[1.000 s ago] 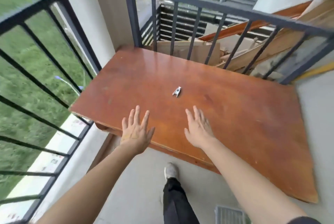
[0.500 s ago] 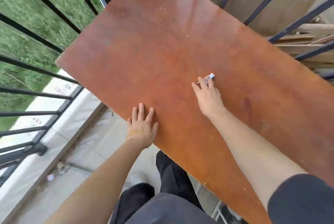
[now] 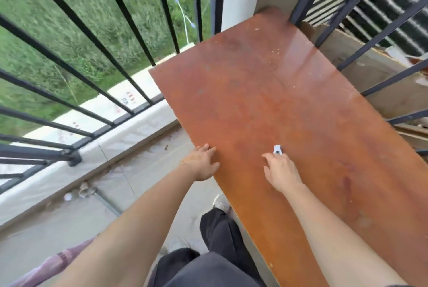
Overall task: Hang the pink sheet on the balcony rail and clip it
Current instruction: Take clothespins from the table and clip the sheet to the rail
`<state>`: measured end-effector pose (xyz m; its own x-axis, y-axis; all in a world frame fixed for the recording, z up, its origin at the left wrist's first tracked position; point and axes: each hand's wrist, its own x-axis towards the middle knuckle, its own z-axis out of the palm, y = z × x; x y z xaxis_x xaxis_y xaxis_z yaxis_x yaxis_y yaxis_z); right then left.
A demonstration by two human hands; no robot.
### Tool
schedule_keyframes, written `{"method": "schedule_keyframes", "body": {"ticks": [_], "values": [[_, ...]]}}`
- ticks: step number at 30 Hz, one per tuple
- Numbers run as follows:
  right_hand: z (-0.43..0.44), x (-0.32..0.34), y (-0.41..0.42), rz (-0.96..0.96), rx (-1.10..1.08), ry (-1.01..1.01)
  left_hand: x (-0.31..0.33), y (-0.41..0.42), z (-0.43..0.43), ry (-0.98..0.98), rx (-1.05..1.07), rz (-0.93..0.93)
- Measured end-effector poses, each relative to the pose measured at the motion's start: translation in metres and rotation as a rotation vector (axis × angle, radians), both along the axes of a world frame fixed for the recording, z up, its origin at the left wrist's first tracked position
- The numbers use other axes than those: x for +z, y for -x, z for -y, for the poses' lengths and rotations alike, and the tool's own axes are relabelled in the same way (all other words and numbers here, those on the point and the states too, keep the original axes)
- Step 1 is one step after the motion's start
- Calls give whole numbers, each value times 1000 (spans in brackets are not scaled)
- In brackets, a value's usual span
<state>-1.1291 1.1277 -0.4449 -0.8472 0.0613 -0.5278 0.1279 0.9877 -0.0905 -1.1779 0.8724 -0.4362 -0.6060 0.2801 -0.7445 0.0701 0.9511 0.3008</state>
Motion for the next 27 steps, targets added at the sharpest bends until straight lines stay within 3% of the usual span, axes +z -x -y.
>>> {"method": "schedule_keyframes", "body": {"ticks": [6,11,15,20,27], "values": [[19,6,-42,-60,40,-48,-14,-44,30,48,-37,46],[4,3,-46,-195,-296,58,-24,-76,5,54,133,50],[-9,-13,-27,-49,-426,40,-19,-77,-6,57,243,40],[16,-19,-9,13,-335,173,7,-98,11,35,460,-132],[203,44,-4,-8,232,464,75,-189,134,232,780,-487]]}}
